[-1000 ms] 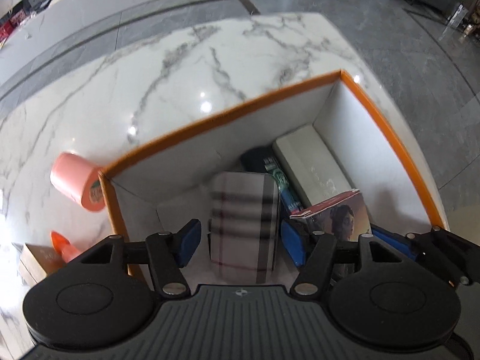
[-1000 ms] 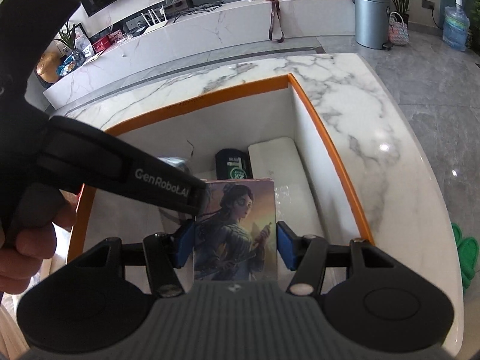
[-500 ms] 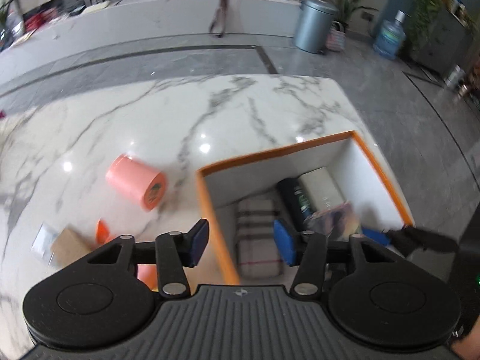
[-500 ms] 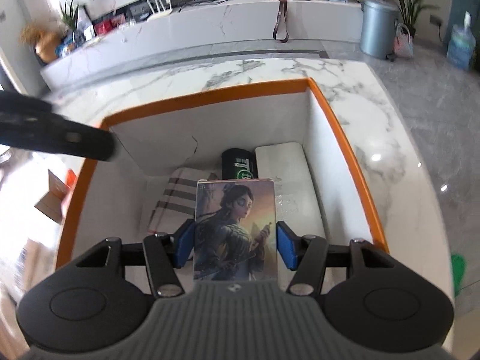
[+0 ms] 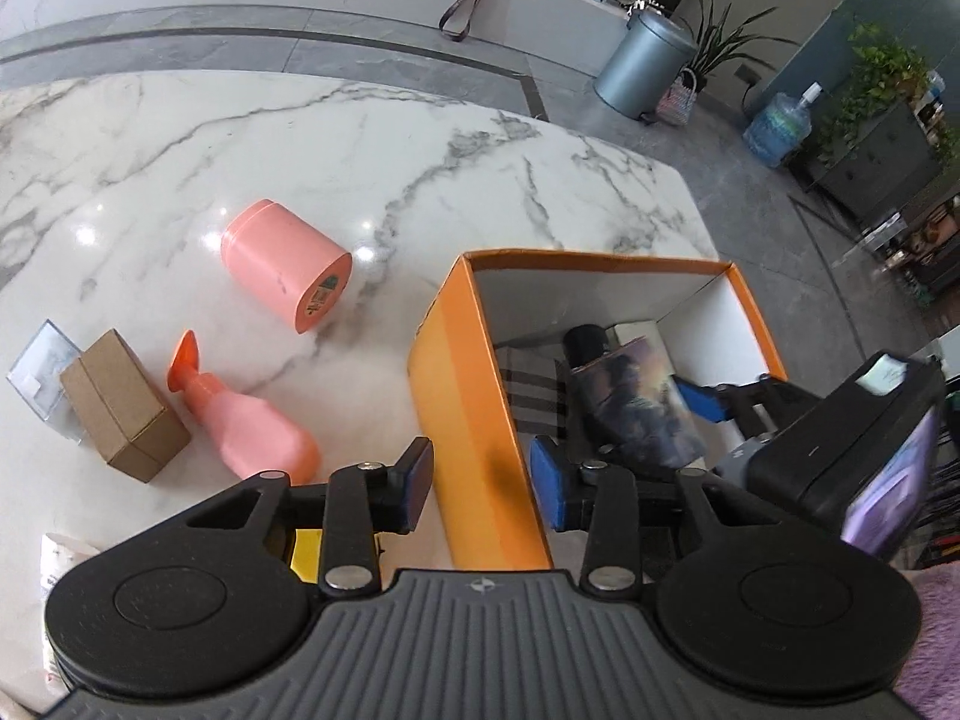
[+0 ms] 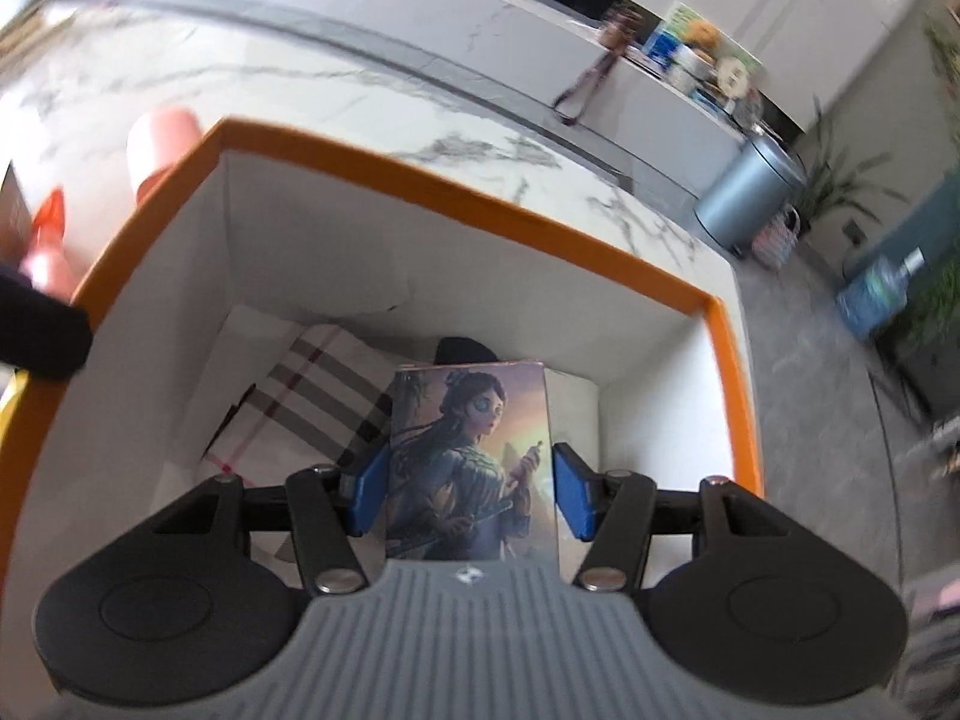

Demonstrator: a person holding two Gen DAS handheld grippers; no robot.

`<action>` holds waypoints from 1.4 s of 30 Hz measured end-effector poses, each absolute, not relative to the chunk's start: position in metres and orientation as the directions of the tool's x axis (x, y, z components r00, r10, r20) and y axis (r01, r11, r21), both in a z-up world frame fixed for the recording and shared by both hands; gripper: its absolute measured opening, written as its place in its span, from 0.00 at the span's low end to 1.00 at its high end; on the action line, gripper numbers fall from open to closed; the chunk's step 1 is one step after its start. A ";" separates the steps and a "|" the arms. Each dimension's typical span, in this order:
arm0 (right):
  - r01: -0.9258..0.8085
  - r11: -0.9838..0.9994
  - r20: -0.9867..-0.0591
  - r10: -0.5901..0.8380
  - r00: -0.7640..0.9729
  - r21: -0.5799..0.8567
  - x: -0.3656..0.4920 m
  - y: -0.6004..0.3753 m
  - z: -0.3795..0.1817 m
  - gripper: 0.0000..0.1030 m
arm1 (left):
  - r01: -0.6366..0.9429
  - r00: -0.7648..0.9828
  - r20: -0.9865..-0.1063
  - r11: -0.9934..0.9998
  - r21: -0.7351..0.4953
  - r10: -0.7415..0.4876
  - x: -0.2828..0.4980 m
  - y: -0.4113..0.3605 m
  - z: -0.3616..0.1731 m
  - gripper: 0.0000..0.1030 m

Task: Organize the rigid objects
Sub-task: 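Open the left tool to release the plaid case into the box, then lower the portrait card box with the right tool beside the dark bottle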

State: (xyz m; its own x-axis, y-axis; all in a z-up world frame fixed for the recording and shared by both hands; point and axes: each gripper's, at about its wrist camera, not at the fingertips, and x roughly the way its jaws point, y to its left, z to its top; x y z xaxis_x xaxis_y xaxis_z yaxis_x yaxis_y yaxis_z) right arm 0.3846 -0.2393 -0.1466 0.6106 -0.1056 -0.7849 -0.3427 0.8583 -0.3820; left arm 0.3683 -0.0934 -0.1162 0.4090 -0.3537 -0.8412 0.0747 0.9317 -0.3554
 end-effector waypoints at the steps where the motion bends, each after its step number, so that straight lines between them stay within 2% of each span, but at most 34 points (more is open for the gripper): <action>1: -0.360 0.849 -0.784 -0.098 0.613 -0.388 0.384 -0.237 -0.147 0.56 | 0.069 0.405 -0.838 0.926 -0.370 -0.365 0.369 -0.091 -0.118 0.43; 8: -0.442 0.817 -0.788 -0.024 0.615 -0.370 0.383 -0.229 -0.152 0.56 | 0.052 0.393 -0.825 0.906 -0.421 -0.406 0.371 -0.081 -0.122 0.43; 14: -0.425 0.898 -0.848 0.134 0.513 -0.115 0.398 -0.235 -0.147 0.56 | 0.046 0.386 -0.821 0.897 -0.439 -0.421 0.371 -0.079 -0.124 0.44; 19: -0.260 0.951 -0.856 0.270 0.441 0.167 0.408 -0.266 -0.141 0.56 | 0.040 0.384 -0.817 0.892 -0.450 -0.430 0.371 -0.077 -0.125 0.44; 23: -0.115 0.939 -0.841 0.342 0.418 0.325 0.414 -0.287 -0.142 0.57 | 0.038 0.377 -0.818 0.889 -0.456 -0.435 0.371 -0.079 -0.127 0.43; 34: -0.011 0.946 -0.869 0.302 0.391 0.324 0.415 -0.285 -0.151 0.62 | 0.036 0.369 -0.823 0.892 -0.451 -0.431 0.370 -0.083 -0.128 0.43; 37: 0.026 0.923 -0.860 0.347 0.374 0.384 0.420 -0.292 -0.159 0.61 | 0.034 0.365 -0.823 0.890 -0.455 -0.435 0.369 -0.083 -0.130 0.43; 42: -0.018 0.902 -0.836 0.407 0.369 0.431 0.425 -0.284 -0.164 0.61 | 0.030 0.362 -0.824 0.889 -0.458 -0.436 0.368 -0.083 -0.131 0.43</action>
State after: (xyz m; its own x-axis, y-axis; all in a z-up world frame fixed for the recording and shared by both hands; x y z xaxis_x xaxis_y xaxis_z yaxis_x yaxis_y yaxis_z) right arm 0.4252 -0.2839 -0.1637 0.3694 0.4066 -0.8356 -0.0183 0.9022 0.4309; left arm 0.3684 -0.0826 -0.1309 0.3615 -0.4364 -0.8239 0.0298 0.8887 -0.4576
